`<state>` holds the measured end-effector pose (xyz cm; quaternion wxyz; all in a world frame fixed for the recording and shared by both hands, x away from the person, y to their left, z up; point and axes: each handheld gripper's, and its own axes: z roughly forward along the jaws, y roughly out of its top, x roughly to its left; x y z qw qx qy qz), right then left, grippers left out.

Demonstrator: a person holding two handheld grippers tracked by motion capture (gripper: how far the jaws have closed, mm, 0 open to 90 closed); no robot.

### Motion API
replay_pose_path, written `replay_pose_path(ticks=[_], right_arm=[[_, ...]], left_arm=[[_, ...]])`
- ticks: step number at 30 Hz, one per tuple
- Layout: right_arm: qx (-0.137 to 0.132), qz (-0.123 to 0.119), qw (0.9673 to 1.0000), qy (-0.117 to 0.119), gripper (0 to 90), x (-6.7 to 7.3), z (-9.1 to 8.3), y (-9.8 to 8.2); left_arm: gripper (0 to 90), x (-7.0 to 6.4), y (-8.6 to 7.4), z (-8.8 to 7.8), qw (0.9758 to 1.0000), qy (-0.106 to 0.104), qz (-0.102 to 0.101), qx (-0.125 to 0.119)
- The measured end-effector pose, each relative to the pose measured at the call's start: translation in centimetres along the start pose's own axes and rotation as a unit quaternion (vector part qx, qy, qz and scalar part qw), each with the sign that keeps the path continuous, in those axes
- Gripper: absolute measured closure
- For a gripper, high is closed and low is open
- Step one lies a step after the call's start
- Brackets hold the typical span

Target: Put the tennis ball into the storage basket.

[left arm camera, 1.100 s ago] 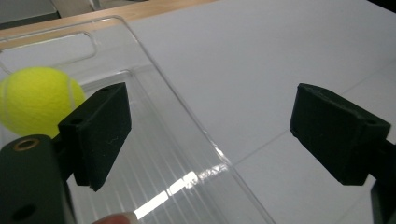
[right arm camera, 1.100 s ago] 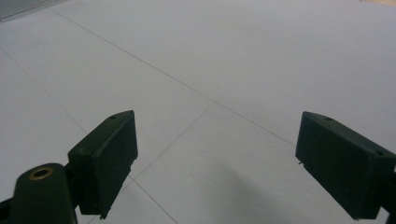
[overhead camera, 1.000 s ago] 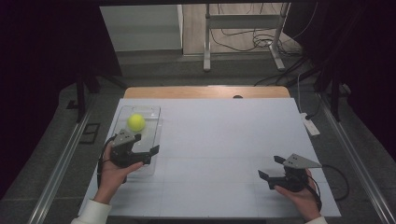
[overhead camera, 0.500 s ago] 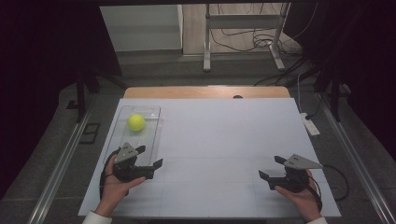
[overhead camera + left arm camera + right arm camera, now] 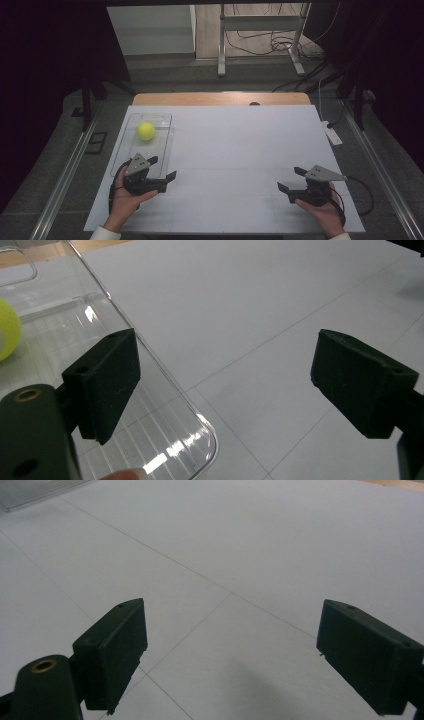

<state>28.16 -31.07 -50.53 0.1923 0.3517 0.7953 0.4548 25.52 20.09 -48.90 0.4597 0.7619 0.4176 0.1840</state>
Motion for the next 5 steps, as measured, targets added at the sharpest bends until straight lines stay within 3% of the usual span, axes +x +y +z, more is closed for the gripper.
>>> replay_pose_path(ticks=[5], right_arm=[[-0.001,0.002,1.0000,0.001,13.4,-0.08,0.06,0.01]], left_arm=[[13.5,-0.05,-0.04,0.18,1.0000,0.001,0.002,0.003]])
